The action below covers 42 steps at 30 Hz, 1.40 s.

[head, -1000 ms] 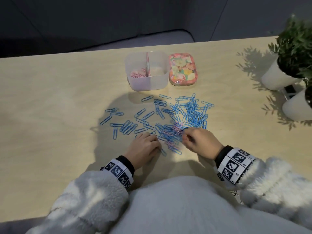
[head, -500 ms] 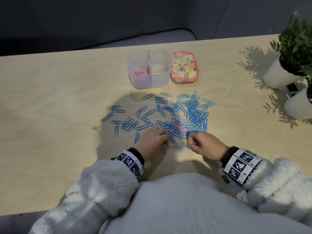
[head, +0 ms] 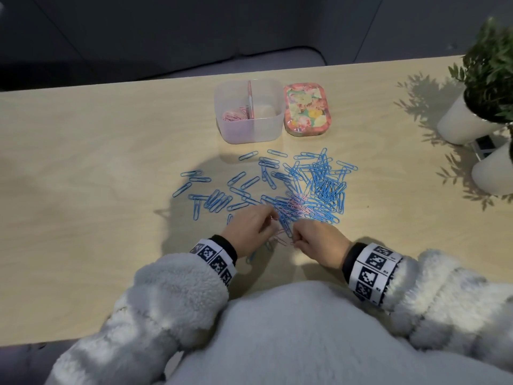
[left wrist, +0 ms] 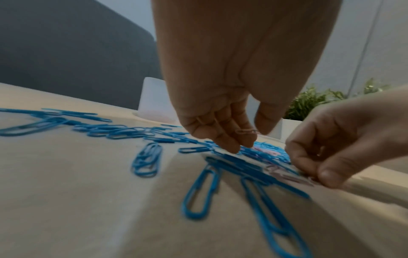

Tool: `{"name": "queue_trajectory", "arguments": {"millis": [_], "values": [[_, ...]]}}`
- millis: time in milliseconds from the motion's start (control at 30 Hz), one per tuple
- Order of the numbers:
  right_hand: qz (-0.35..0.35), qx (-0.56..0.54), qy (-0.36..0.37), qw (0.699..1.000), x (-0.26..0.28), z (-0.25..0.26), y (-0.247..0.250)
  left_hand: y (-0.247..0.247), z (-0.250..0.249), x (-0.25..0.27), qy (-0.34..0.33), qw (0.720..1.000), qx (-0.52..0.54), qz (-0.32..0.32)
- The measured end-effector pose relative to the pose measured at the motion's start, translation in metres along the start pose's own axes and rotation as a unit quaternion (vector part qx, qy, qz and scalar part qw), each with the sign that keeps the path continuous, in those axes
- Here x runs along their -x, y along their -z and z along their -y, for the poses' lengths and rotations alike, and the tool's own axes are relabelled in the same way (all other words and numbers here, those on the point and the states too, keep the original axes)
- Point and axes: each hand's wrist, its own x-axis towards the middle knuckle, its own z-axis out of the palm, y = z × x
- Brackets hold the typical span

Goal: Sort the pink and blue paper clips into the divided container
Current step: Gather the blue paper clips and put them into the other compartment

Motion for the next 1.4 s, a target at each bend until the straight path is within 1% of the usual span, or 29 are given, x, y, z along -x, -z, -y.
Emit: {"name": "queue_trajectory", "arguments": {"millis": [67,167,267,333,433,467,533,567,600,667,800,900,967,1033,1100,1167,1233,1333,1400], "values": [[-0.004,0.03,0.005,1.0,0.003,0.0,0.001,-0.006,-0.004,-0.003,-0.027,0.997,-0.072,0.03],[-0.039,0.024,0.003,0.999,0.005,-0.008,0.006,-0.013,-0.007,-0.008,-0.03,0.978,-0.194,0.068],[-0.08,-0.029,0.011,0.996,0.001,-0.017,0.014,-0.016,-0.004,-0.009,-0.037,0.975,-0.217,0.043],[-0.089,-0.014,0.018,0.996,-0.002,-0.017,0.016,-0.016,-0.005,-0.007,-0.045,0.972,-0.227,0.032],[-0.092,0.008,0.022,0.996,-0.008,-0.007,0.011,-0.015,-0.002,-0.005,-0.045,0.968,-0.243,0.046],[-0.088,0.01,0.013,0.996,-0.011,-0.002,0.009,-0.013,-0.002,-0.005,-0.05,0.969,-0.24,0.041],[-0.081,0.016,-0.005,0.997,-0.018,0.006,0.005,-0.01,-0.001,-0.003,-0.056,0.968,-0.238,0.064],[-0.079,0.018,-0.013,0.997,-0.021,0.009,0.002,-0.011,0.002,-0.003,-0.064,0.965,-0.247,0.062],[-0.078,0.014,-0.021,0.997,-0.024,0.011,0.001,-0.012,0.005,-0.003,-0.08,0.964,-0.252,0.041],[-0.066,-0.015,-0.036,0.997,-0.027,0.012,-0.001,-0.012,0.007,-0.001,-0.103,0.965,-0.24,0.021],[-0.044,-0.059,-0.041,0.996,-0.026,-0.001,0.003,-0.007,0.014,0.001,-0.108,0.975,-0.193,0.003],[-0.027,-0.078,-0.022,0.996,-0.023,-0.012,0.01,-0.001,0.013,0.001,-0.055,0.993,-0.099,0.019],[-0.039,-0.131,-0.007,0.991,-0.022,-0.02,0.019,0.005,0.014,0.002,-0.015,0.999,-0.03,0.001],[-0.074,-0.194,-0.015,0.978,-0.023,-0.03,0.03,0.01,0.015,0.002,0.02,1.0,0.018,-0.014],[-0.099,-0.239,-0.032,0.966,-0.022,-0.038,0.037,0.013,0.016,-0.001,0.047,0.996,0.071,-0.01],[-0.096,-0.317,-0.036,0.943,-0.019,-0.041,0.04,0.014,0.013,-0.006,0.073,0.99,0.12,0.007],[-0.075,-0.387,-0.029,0.918,-0.017,-0.039,0.04,0.014,0.005,-0.011,0.083,0.983,0.162,0.025],[-0.055,-0.413,-0.041,0.908,-0.014,-0.036,0.036,0.01,-0.007,-0.017,0.076,0.982,0.166,0.039],[-0.048,-0.401,-0.038,0.914,-0.013,-0.037,0.03,0.003,-0.013,-0.018,0.052,0.991,0.113,0.045]]}}
